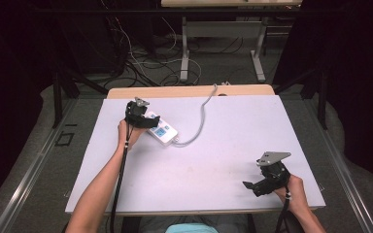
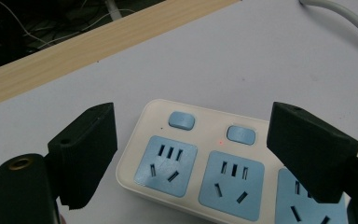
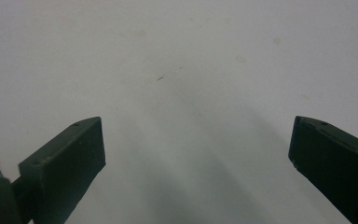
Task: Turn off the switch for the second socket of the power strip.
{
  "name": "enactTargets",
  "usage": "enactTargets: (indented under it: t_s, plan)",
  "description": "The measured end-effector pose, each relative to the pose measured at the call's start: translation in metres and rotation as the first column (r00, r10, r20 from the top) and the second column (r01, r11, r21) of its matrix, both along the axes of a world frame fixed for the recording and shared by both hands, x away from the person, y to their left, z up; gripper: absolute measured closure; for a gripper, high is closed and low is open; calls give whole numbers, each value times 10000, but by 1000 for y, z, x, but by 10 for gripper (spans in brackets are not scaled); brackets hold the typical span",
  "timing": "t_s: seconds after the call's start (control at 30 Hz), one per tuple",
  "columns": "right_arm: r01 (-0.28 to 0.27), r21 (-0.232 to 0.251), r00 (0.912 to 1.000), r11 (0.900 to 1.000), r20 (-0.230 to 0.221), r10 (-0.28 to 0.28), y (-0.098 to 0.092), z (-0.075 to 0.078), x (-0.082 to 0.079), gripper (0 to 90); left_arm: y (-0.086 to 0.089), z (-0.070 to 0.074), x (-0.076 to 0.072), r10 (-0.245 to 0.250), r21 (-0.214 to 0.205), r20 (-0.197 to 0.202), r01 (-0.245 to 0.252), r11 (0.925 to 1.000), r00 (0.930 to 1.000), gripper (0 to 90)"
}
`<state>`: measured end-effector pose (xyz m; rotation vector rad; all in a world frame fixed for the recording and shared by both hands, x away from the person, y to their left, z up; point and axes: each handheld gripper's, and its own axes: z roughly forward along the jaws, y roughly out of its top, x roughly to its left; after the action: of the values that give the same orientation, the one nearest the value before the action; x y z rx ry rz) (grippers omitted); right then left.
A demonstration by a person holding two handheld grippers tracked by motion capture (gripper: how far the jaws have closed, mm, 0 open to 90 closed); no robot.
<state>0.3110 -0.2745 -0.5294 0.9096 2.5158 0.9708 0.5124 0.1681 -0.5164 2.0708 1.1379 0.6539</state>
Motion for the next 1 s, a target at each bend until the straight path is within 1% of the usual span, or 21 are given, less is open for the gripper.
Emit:
enactTargets:
  t_s: [0.13,0.17,0.27,0.3,0.33,0.37,0.4,0.43,0.47,0.5,0.53,0.57,0.6,0.63,0.7,0.73,0.77,0.83,0.93,0.97,1.0]
  plan:
    - [17,-3,10000,10000,39,-17,-1,0,0,32,-2,-3,3,54,-138,-63,-55,9999,10000,251]
    - [16,-6,10000,10000,31,-16,-1,0,0,32,-2,-4,3,70,-22,-100,-70,10000,9999,273]
    - [-25,25,10000,10000,-17,25,0,0,0,32,-1,-6,3,190,-291,-95,-193,9994,9998,345]
    - [-76,-30,10000,10000,32,76,-1,0,1,32,-2,-6,3,256,-340,-29,-257,9991,9997,410]
    - [-45,-20,10000,10000,17,45,0,0,0,32,0,-5,2,162,-345,-95,-165,9993,9998,447]
    - [-49,-26,10000,10000,24,49,0,0,0,32,2,-5,2,150,-579,-50,-153,9982,9999,484]
    - [-49,-26,10000,10000,24,49,0,0,0,32,2,-5,2,150,-579,-50,-153,9982,9999,529]
    - [-41,-28,10000,10000,20,42,0,0,0,31,4,-6,1,-110,-742,-6,109,9972,9999,598]
    - [-45,-33,10000,10000,17,45,0,0,0,32,4,-6,1,-110,-742,-6,109,9972,9999,633]
    - [-35,-24,10000,10000,-16,35,0,0,0,32,3,-8,1,-81,-879,115,91,9961,9999,678]
    - [-35,-24,10000,10000,-16,35,0,0,0,32,3,-8,1,-192,-880,106,201,9959,9998,678]
    - [-48,-39,10000,10000,16,48,0,0,0,32,2,-9,0,-277,-960,52,280,9950,9996,716]
    - [-45,-27,10000,10000,-10,45,0,0,0,32,1,-11,0,-335,-937,179,350,9950,9993,749]
    - [-50,-31,10000,10000,-11,50,0,0,0,32,-1,-13,-1,-464,-935,142,475,9945,9988,803]
    - [-47,-30,10000,10000,-10,47,0,0,0,32,-3,-13,-1,-481,-874,167,494,9949,9987,844]
    - [-47,-30,10000,10000,-10,47,0,0,0,32,-4,-14,-1,-576,-846,176,589,9947,9982,844]
    - [-54,-31,10000,10000,-7,54,-1,0,0,32,-5,-15,-1,-539,-758,186,552,9956,9984,857]
    - [-33,-18,10000,10000,-15,33,0,0,0,32,-5,-15,-1,-563,-743,188,576,9956,9982,895]
    - [-13,-22,10000,10000,-32,13,0,0,0,32,-5,-16,0,-576,-887,237,595,9943,9981,898]
    - [-42,-4,10000,10000,78,43,0,-1,0,32,-4,-17,1,-631,-868,145,641,9942,9979,899]
    - [-31,-10,10000,10000,83,31,0,-1,0,32,-5,-18,1,-653,-873,125,662,9940,9978,899]
